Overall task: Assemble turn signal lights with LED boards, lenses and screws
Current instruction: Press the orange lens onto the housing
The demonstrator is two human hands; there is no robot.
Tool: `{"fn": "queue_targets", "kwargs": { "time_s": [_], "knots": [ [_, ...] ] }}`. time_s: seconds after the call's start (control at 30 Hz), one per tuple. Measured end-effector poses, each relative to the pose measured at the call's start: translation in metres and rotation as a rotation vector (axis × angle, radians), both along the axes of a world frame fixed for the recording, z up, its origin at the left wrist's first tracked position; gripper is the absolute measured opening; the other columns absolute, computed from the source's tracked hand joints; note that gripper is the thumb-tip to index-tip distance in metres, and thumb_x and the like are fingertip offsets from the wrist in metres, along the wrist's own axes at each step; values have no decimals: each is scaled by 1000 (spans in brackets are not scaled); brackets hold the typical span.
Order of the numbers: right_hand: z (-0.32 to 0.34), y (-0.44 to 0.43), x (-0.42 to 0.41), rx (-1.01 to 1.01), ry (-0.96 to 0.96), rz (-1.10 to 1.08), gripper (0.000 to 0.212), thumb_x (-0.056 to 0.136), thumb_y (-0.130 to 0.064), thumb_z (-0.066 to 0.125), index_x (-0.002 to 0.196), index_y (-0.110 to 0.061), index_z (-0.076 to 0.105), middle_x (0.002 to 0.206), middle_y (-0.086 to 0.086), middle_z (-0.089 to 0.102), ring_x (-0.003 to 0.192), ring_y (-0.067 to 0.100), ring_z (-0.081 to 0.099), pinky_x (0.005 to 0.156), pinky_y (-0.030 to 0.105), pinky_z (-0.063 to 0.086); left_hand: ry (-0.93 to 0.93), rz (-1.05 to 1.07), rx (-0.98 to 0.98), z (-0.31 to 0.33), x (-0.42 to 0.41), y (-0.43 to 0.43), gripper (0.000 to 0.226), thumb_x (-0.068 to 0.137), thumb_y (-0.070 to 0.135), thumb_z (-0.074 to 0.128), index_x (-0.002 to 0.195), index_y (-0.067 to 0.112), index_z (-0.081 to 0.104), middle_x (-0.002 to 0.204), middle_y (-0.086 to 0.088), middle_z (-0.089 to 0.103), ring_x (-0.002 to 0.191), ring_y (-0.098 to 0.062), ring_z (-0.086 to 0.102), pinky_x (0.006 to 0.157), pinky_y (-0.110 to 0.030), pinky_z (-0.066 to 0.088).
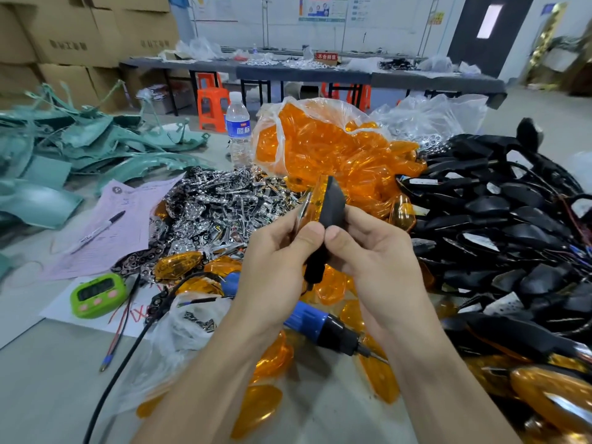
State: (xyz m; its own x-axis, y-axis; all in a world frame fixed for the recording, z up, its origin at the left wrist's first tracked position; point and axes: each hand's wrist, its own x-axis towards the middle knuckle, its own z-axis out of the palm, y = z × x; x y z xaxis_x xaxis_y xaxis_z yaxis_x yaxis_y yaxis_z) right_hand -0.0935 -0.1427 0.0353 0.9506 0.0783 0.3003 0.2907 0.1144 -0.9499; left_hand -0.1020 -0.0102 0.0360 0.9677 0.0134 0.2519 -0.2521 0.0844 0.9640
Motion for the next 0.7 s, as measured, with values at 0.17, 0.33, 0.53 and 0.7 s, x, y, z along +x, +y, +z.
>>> {"fn": "queue_targets", "kwargs": {
  "time_s": [0.17,0.33,0.53,0.7],
  "knots": [
    [2,0,-8,-71,-33,-11,30,104,-10,57,128,-22,71,114,-1,78,113,19,71,101,51,57,-19,101,289,11,-4,8,44,86,55,55,93,16,76,76,-12,68,71,-28,62,70,-49,54],
    [1,-5,-14,-187,-24,89,28,105,-19,56,125,-34,69,109,-2,77,104,19,73,94,51,59,-148,266,524,15,-7,18,45,79,58,60,122,49,70,96,28,74,90,9,68,79,-19,55],
    [-20,-4,-26,-282,-86,17,54,81,-8,71,128,-34,65,114,-10,76,112,9,71,95,36,60,-55,78,37,-8,-2,6,22,85,17,77,102,31,77,101,7,80,94,-7,75,76,-20,58],
    [-34,-3,-28,-301,-87,-114,58,67,-10,78,114,-43,72,103,-14,78,97,10,75,85,39,63,-35,19,-106,-28,-2,0,19,88,11,74,105,18,77,104,-1,80,98,-12,74,80,-23,59]
  ]
}}
